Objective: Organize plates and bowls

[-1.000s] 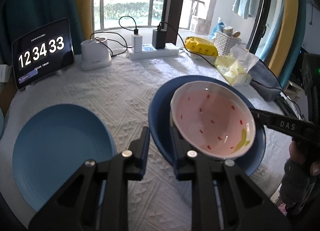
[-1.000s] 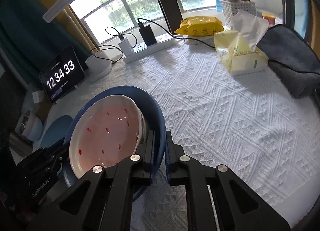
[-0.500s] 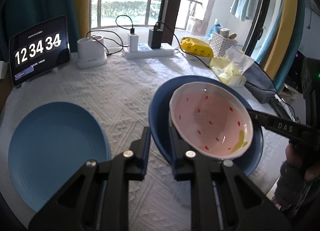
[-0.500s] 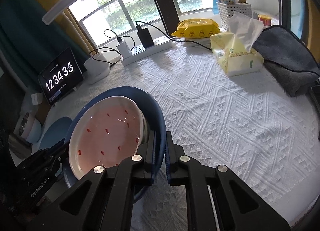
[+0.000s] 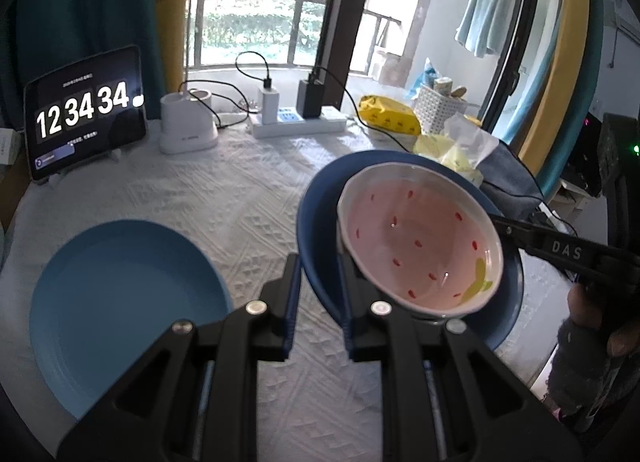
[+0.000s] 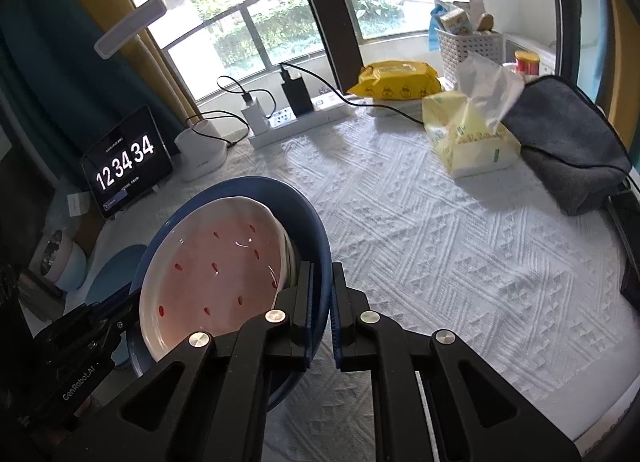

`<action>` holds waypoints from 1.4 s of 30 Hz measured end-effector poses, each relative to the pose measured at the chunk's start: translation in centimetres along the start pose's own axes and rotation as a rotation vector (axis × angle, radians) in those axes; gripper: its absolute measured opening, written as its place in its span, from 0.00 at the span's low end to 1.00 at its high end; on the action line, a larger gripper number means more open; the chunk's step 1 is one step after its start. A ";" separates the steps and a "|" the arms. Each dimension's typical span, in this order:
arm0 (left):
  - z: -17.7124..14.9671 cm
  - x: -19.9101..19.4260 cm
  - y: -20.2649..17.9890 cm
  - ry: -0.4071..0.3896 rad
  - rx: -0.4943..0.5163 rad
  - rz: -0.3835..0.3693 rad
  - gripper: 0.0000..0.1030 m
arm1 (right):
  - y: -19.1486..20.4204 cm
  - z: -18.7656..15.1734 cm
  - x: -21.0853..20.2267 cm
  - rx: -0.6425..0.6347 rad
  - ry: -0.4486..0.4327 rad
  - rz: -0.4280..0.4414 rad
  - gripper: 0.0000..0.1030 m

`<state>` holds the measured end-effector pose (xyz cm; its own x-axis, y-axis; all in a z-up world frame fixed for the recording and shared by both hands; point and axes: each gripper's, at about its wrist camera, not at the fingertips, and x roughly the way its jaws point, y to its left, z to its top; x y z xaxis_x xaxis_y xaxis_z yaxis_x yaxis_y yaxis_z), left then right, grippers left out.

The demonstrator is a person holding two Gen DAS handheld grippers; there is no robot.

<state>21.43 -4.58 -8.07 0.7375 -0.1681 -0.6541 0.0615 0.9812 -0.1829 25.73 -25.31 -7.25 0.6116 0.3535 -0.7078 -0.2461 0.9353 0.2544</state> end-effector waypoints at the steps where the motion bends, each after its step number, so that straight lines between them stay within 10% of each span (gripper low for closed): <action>1: 0.1 -0.2 0.2 -0.007 -0.003 0.002 0.16 | 0.3 0.1 -0.1 -0.005 -0.003 0.003 0.10; 42: -0.3 -6.4 13.5 -0.083 -0.142 0.133 0.16 | 15.5 0.8 4.5 -0.149 0.055 0.111 0.11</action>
<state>17.31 9.74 -6.56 0.7862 -0.0234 -0.6175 -0.1318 0.9700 -0.2045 25.28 -9.23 -5.98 0.5332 0.4486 -0.7172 -0.4208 0.8761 0.2352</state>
